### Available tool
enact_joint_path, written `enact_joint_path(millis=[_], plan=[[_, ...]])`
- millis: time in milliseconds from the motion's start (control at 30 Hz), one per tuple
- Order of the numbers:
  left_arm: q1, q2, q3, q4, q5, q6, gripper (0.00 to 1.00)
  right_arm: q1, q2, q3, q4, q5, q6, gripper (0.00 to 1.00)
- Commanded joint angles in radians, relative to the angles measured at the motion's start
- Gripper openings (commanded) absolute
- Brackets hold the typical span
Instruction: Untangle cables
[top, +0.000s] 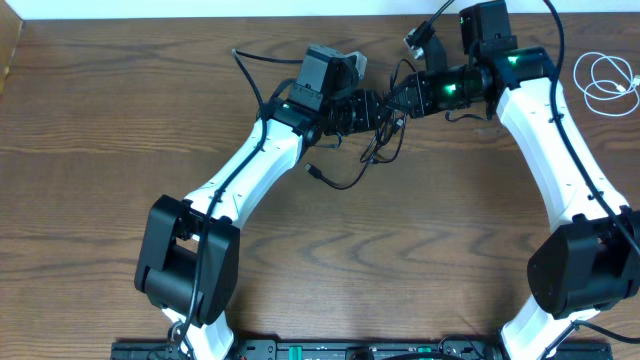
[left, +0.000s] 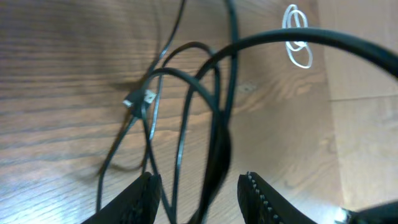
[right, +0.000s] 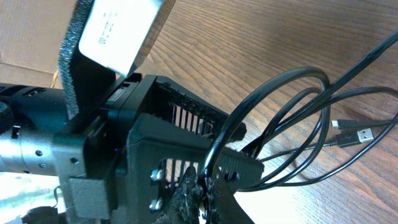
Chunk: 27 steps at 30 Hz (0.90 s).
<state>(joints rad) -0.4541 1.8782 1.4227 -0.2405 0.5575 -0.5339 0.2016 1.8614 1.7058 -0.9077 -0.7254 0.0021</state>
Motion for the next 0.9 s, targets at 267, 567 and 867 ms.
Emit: enact_joint_path(millis=[267,567,867], plan=[[-0.039,0.089,-0.006,0.004,-0.1,-0.005,0.45,0.004,-0.012,0.002,0.006,-0.01,-0.023,0.01],[-0.029,0.106,-0.006,0.006,-0.191,-0.005,0.08,-0.031,-0.021,0.006,0.038,-0.007,-0.004,0.01],[0.039,0.106,-0.006,-0.071,-0.192,-0.005,0.08,-0.232,-0.173,0.043,0.172,-0.006,0.112,0.01]])
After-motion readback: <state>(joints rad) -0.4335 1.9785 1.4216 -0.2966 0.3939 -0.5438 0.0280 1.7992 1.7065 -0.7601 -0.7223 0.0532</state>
